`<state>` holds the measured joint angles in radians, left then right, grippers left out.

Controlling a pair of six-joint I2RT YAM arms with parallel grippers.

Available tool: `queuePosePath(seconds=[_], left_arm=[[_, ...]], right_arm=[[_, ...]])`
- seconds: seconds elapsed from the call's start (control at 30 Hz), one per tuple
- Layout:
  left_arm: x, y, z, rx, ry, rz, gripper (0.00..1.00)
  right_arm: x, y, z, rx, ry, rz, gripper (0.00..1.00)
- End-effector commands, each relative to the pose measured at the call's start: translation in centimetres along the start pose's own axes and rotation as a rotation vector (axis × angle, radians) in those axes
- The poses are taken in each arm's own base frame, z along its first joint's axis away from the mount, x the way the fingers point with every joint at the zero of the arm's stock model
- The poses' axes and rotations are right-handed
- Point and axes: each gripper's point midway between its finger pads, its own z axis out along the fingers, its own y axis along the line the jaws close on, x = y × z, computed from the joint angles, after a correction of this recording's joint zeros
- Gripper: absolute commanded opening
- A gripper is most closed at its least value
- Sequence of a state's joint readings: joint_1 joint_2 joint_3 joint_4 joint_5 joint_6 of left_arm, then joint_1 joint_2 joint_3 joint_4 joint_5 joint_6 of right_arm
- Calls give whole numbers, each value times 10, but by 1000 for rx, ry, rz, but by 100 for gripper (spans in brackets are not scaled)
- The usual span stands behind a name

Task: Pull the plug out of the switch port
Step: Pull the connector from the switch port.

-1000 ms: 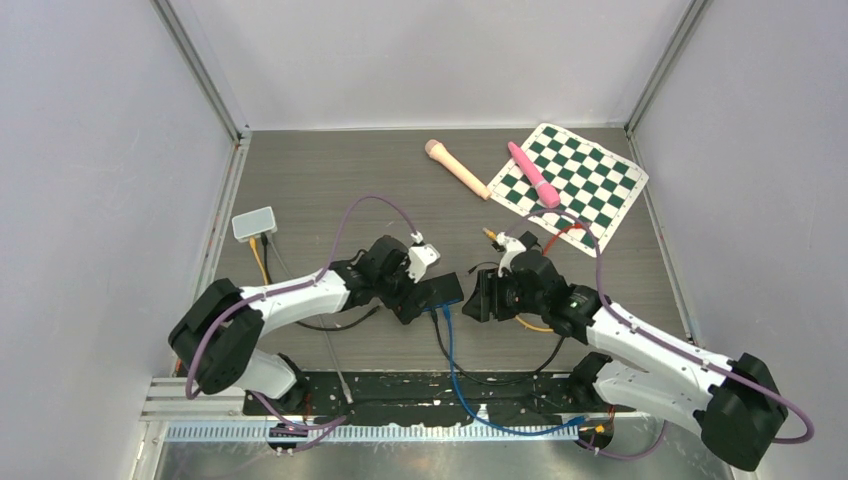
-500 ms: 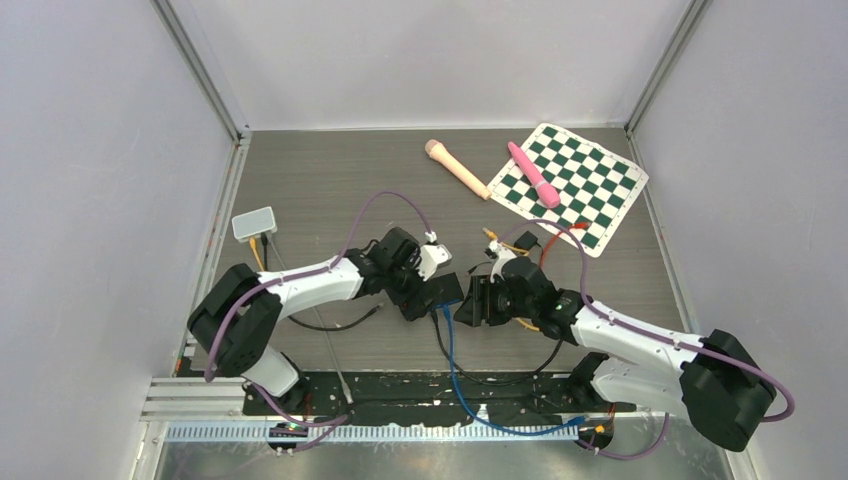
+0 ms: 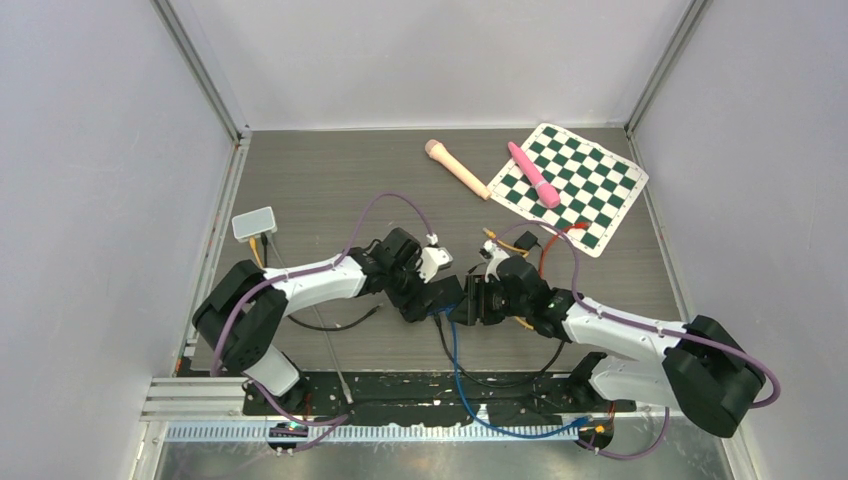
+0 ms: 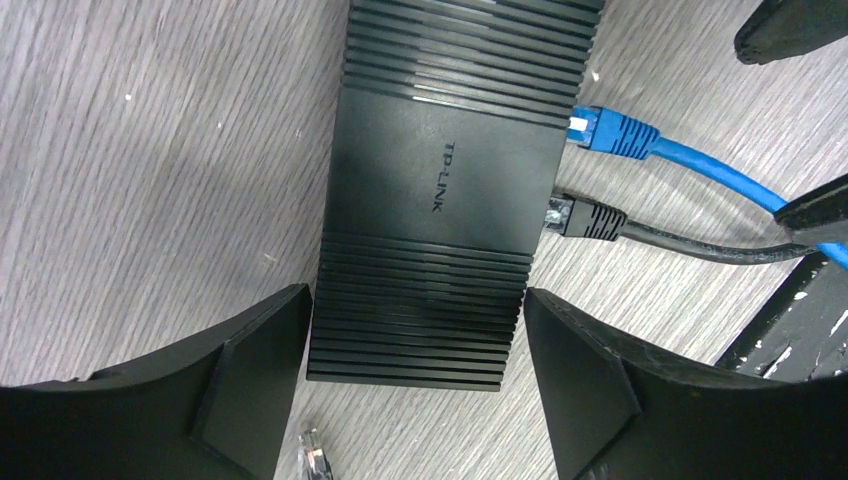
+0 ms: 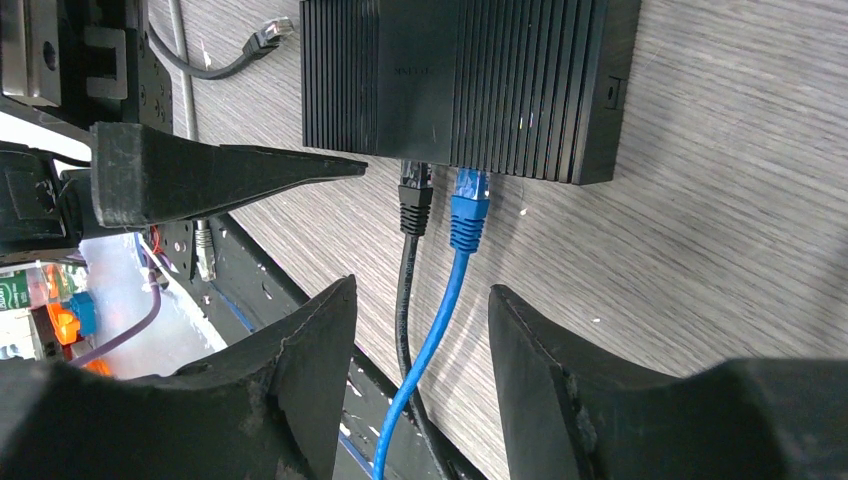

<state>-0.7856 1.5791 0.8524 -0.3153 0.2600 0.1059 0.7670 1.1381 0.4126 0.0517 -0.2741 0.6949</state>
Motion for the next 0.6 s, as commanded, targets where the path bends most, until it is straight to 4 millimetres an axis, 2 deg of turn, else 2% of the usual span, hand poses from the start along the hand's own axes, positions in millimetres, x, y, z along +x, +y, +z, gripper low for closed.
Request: queuePosePath(seconds=[0.0,0.43,0.57], left_arm=[[-11,4,-6,-39,-22,-29,85],[-10,1,4,-10,37,-11,83],[-9,-1,7,3,57,-12,76]], right_arm=[[-7,12,4,-49,-24,-7,57],[-2,2,9,-23,-19,5,57],[0,1,12,-22,-9,11,57]])
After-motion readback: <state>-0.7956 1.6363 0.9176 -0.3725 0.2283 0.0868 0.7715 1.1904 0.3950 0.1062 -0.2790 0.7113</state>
